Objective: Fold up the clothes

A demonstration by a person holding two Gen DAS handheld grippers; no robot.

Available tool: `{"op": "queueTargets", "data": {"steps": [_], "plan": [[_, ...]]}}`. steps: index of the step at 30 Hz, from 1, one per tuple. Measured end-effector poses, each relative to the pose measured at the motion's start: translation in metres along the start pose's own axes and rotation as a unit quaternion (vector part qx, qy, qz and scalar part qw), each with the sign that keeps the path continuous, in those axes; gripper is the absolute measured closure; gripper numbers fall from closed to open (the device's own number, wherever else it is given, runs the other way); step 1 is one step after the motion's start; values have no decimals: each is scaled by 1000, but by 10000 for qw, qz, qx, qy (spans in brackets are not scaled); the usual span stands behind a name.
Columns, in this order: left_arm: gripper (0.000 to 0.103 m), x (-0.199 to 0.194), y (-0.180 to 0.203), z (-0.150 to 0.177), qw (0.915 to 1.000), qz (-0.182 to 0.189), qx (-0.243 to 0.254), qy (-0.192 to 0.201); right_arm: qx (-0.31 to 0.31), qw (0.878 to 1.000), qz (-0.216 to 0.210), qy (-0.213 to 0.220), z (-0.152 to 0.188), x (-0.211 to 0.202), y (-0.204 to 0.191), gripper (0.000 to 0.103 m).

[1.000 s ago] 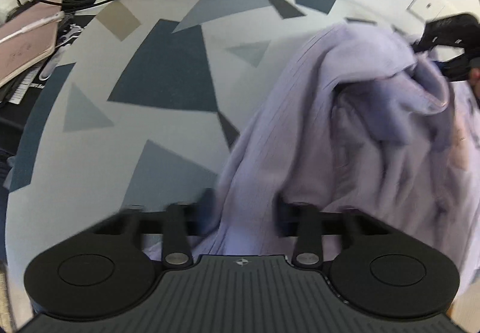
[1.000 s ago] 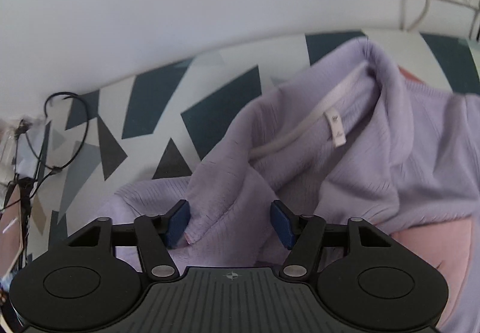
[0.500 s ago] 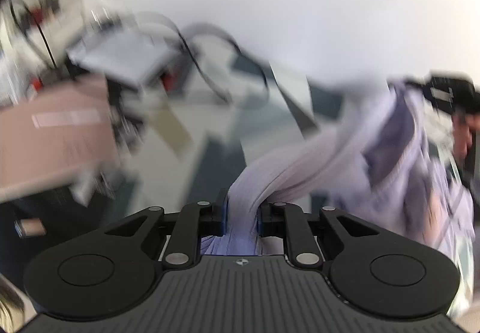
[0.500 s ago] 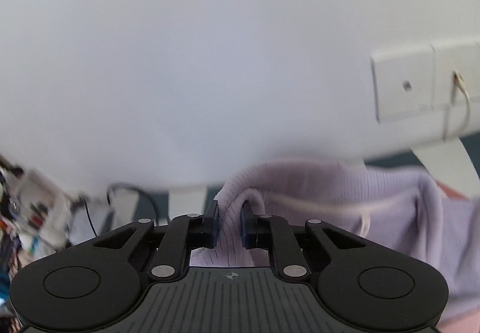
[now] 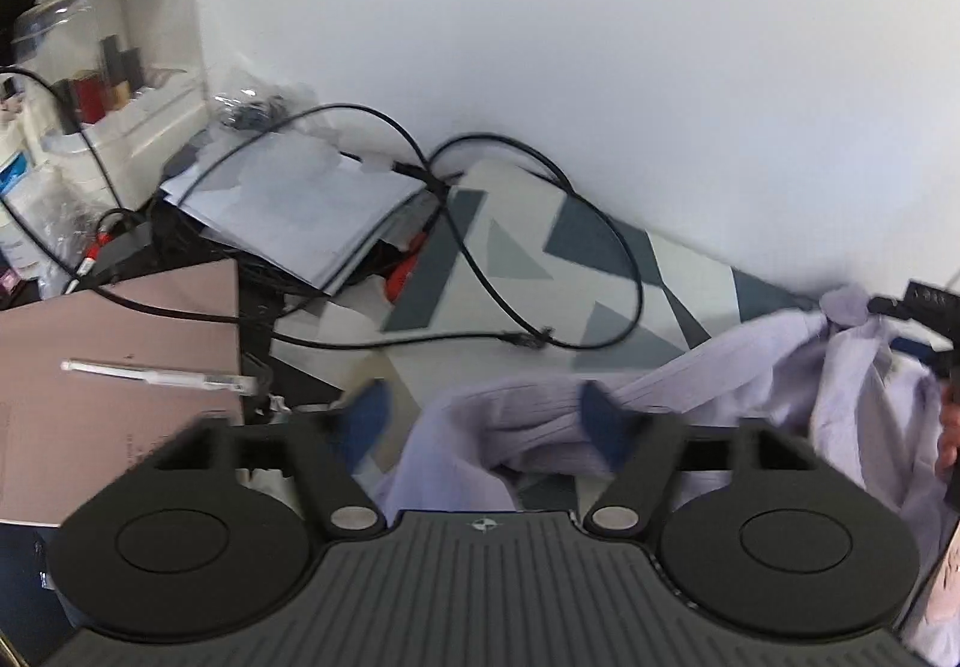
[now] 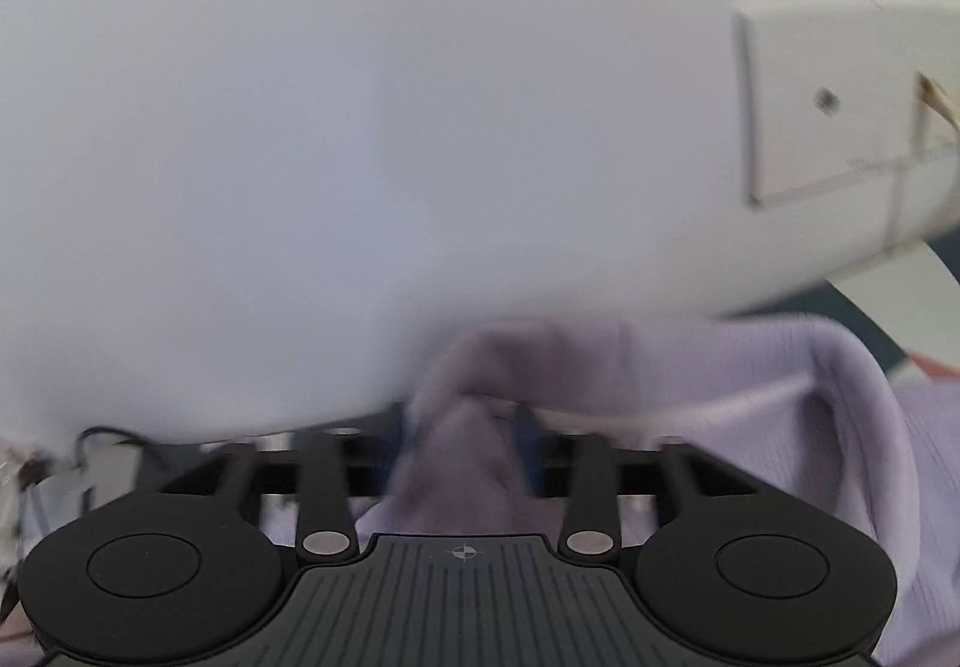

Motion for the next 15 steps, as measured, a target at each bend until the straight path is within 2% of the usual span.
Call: {"op": "queueTargets", "data": {"steps": [1,3,6,9,11,15], "plan": [[24,-3,-3,-1,10000,21,37,-44,-1,10000,63,16,1,-2,1,41],[20,-9,-10,-1,9996,125,40,-231,-56,9999,42,108,-1,-11,3,41],[19,-27,-13,10,9937,732,-173,-836,105,9997,-123,208,-10,-33,10,40],[17,-51,-15,31,9907,910,-50,-1015,375,9980,-265,445,-26,-66,18,40],[16,-65,-21,47,9909,864,88,-1024,431,9965,-217,677,-35,-97,27,35],[16,-88,-40,77,9911,813,180,-1042,269,9925,-7,1191,-57,-173,49,33]]}}
Point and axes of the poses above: each gripper's, at about its wrist camera, not at the fingertips, and x roughly the way its jaws point, y to its right, z to its underside, the point moved 7 cm from there along x, roughly the way its jaws point, and after that the axes turned 10 degrees about -x, right-handed, at the moved point
